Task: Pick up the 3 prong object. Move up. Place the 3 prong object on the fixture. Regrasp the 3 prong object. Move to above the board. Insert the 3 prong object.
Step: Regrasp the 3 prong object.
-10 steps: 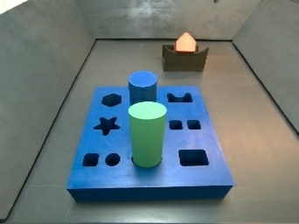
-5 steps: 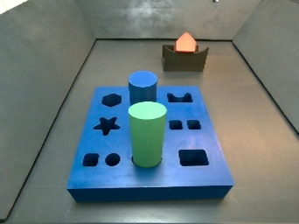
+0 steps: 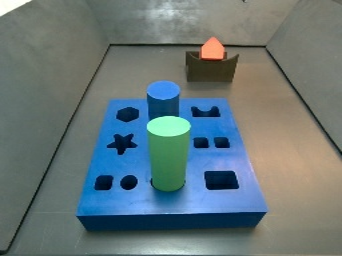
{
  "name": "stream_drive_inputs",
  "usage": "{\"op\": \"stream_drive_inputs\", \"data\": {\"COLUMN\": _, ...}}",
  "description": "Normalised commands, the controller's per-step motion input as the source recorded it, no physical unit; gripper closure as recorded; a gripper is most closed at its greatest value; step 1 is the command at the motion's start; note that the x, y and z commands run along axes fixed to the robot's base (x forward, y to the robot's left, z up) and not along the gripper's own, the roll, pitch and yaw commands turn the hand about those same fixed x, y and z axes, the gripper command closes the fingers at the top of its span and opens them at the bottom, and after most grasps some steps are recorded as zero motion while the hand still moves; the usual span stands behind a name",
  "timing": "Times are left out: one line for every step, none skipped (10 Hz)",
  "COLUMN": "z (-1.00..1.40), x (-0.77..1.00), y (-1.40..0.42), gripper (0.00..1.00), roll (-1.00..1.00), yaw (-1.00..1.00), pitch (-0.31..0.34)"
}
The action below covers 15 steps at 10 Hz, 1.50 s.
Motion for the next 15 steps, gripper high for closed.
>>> {"op": "stream_drive_inputs", "data": {"z": 0.01, "x": -0.01, "y": -0.02, "gripper": 0.0, "roll": 1.0, "yaw": 0.02, "pitch": 0.008}}
{"op": "stream_drive_inputs", "data": {"z": 0.0, "x": 0.0, "y": -0.02, "gripper": 0.0, "roll": 1.0, "yaw": 0.02, "pitch": 0.013}}
{"op": "stream_drive_inputs", "data": {"z": 0.0, "x": 0.02, "y": -0.02, "gripper": 0.0, "roll": 1.0, "yaw": 0.03, "pitch": 0.02}}
{"op": "stream_drive_inputs", "data": {"z": -0.01, "x": 0.03, "y": -0.02, "gripper": 0.0, "roll": 1.0, "yaw": 0.03, "pitch": 0.029}}
{"op": "stream_drive_inputs", "data": {"z": -0.01, "x": 0.04, "y": -0.02, "gripper": 0.0, "roll": 1.0, "yaw": 0.03, "pitch": 0.038}}
{"op": "stream_drive_inputs", "data": {"z": -0.01, "x": 0.06, "y": -0.03, "gripper": 0.0, "roll": 1.0, "yaw": 0.04, "pitch": 0.051}}
{"op": "stream_drive_inputs", "data": {"z": -0.02, "x": 0.07, "y": -0.03, "gripper": 0.0, "roll": 1.0, "yaw": 0.05, "pitch": 0.072}}
{"op": "stream_drive_inputs", "data": {"z": -0.01, "x": 0.09, "y": -0.04, "gripper": 0.0, "roll": 1.0, "yaw": 0.06, "pitch": 0.093}}
{"op": "stream_drive_inputs", "data": {"z": -0.02, "x": 0.1, "y": -0.04, "gripper": 0.0, "roll": 1.0, "yaw": 0.08, "pitch": 0.128}}
{"op": "stream_drive_inputs", "data": {"z": -0.02, "x": 0.11, "y": -0.04, "gripper": 0.0, "roll": 1.0, "yaw": 0.1, "pitch": 0.161}}
{"op": "stream_drive_inputs", "data": {"z": -0.02, "x": 0.11, "y": -0.04, "gripper": 0.0, "roll": 1.0, "yaw": 0.12, "pitch": 0.18}}
{"op": "stream_drive_inputs", "data": {"z": -0.02, "x": 0.11, "y": -0.05, "gripper": 0.0, "roll": 0.78, "yaw": 0.15, "pitch": 0.172}}
{"op": "stream_drive_inputs", "data": {"z": -0.02, "x": 0.11, "y": -0.05, "gripper": 0.0, "roll": 0.6, "yaw": 0.17, "pitch": 0.155}}
{"op": "stream_drive_inputs", "data": {"z": -0.02, "x": 0.11, "y": -0.05, "gripper": 0.0, "roll": 0.36, "yaw": 0.19, "pitch": 0.128}}
{"op": "stream_drive_inputs", "data": {"z": -0.02, "x": 0.1, "y": -0.03, "gripper": 0.0, "roll": 0.27, "yaw": 0.2, "pitch": 0.112}}
